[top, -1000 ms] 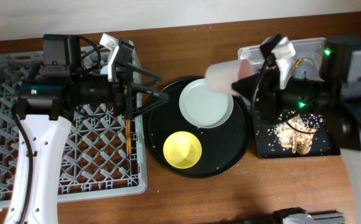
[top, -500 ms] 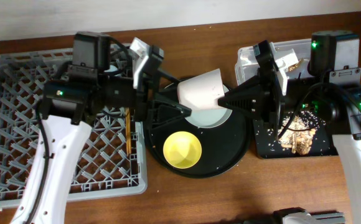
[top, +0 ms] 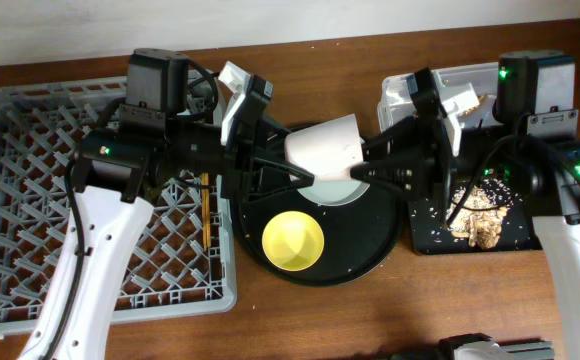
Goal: Sort waste into correct bins and load items into the dishwasher rack
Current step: 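Lift the pink cup and hand it to the left gripper, then place the pink cup in the rack with the left gripper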
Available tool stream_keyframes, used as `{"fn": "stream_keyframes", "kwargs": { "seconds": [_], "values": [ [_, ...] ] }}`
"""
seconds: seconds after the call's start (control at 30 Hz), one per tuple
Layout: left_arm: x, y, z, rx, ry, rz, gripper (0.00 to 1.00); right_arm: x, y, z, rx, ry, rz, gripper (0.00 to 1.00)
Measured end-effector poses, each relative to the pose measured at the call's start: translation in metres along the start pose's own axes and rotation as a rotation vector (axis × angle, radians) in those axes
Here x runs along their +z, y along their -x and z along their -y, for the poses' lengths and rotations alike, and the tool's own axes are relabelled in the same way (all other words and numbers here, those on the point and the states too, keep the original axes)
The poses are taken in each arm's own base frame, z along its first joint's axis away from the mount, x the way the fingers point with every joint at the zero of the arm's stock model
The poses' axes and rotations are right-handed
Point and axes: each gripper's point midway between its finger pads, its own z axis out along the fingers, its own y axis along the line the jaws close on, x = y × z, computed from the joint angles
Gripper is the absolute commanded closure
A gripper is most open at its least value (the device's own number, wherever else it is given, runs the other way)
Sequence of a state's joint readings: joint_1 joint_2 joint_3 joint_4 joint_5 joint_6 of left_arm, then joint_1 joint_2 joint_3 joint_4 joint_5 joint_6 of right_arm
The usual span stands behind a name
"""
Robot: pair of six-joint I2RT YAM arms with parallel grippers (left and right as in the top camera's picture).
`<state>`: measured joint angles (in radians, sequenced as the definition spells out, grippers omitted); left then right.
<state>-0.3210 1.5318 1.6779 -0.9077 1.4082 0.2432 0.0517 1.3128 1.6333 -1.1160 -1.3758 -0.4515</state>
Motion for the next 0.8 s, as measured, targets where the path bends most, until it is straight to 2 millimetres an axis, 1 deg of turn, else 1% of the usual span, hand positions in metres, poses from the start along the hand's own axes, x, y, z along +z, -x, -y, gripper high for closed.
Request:
{"fn": "stream_keyframes", "kwargs": {
  "seconds": [0.1,0.17,0.23,0.3,0.37,0.47,0.57,0.63,0.7,0.8],
  "values": [
    [-0.007,0.002,-0.001,-0.010,0.002,0.015,0.73,0.000,0.001,0.006,-0.022,-0.021,-0.005,0.45],
    [-0.012,0.002,-0.004,-0.018,0.015,0.023,0.74,-0.003,0.002,0.009,-0.031,-0.037,0.000,0.47],
    [-0.016,0.003,-0.006,-0.025,0.026,0.030,0.74,-0.012,0.004,0.017,-0.035,-0.075,0.014,0.96],
    [-0.016,0.003,-0.006,-0.025,0.024,0.031,0.74,-0.017,0.005,0.023,-0.031,-0.099,0.022,0.96],
    [-0.016,0.003,-0.006,-0.026,0.023,0.031,0.74,-0.016,0.004,0.026,-0.025,-0.095,0.019,0.96],
    [-0.016,0.003,-0.006,-0.026,0.022,0.031,0.74,-0.004,-0.002,0.034,0.012,-0.053,0.000,0.96],
    [-0.016,0.003,-0.006,-0.027,0.023,0.031,0.74,0.015,-0.012,0.034,0.063,0.013,-0.034,0.96],
    [-0.016,0.003,-0.006,-0.028,0.024,0.030,0.74,0.023,-0.022,0.034,0.115,0.020,-0.069,0.96],
    [-0.016,0.002,-0.009,-0.029,0.039,0.026,0.74,0.025,-0.031,0.036,0.153,-0.006,-0.107,0.96],
    [-0.017,0.000,-0.014,-0.029,0.073,0.018,0.74,0.024,-0.036,0.040,0.163,-0.034,-0.127,0.95]
  ]
}}
